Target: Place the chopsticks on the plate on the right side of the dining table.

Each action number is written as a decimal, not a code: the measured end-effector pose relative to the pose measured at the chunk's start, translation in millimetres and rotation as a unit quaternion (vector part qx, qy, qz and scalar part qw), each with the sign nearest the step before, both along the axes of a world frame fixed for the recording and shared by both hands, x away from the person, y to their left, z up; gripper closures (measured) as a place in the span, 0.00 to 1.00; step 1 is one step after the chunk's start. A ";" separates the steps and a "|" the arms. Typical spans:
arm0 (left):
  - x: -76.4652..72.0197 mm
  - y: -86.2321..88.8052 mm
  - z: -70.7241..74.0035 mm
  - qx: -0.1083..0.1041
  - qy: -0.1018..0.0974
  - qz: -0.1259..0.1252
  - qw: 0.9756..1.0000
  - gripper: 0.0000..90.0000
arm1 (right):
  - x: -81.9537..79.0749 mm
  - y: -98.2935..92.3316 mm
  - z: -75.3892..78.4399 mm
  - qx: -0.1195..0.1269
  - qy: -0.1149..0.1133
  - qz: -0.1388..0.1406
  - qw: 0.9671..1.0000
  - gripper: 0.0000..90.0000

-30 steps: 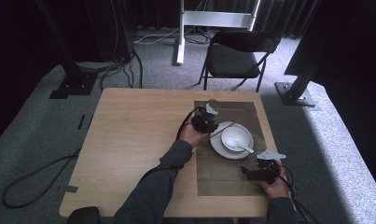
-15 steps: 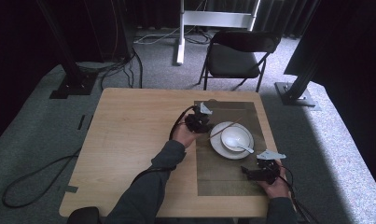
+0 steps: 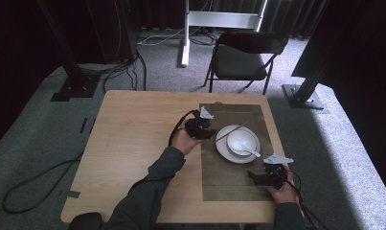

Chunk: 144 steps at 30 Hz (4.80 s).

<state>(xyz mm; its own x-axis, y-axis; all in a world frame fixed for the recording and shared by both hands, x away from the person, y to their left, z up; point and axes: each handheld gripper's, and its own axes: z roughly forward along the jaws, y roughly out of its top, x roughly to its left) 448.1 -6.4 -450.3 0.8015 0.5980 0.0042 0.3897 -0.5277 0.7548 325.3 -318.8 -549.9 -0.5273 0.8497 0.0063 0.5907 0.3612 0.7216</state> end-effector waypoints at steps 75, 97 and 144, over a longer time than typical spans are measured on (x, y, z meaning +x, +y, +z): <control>-73.8 104.0 -34.9 -0.004 0.034 0.057 0.998 0.61 | 0.0 0.0 0.0 0.000 0.000 0.000 1.000 0.13; -83.7 115.3 -46.4 0.005 0.056 0.072 0.996 0.61 | 0.0 0.0 0.0 0.000 0.000 0.000 1.000 0.13; -120.1 145.5 -59.9 0.046 0.083 0.105 0.990 0.64 | 0.0 0.0 0.0 0.000 0.000 0.000 1.000 0.13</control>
<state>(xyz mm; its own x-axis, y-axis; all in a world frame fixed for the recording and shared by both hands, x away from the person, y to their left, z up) 328.0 139.1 -510.1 0.6537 0.7547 -0.0547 0.6130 -0.4857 0.6232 325.3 -318.7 -549.8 -0.5275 0.8495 0.0060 0.5905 0.3616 0.7215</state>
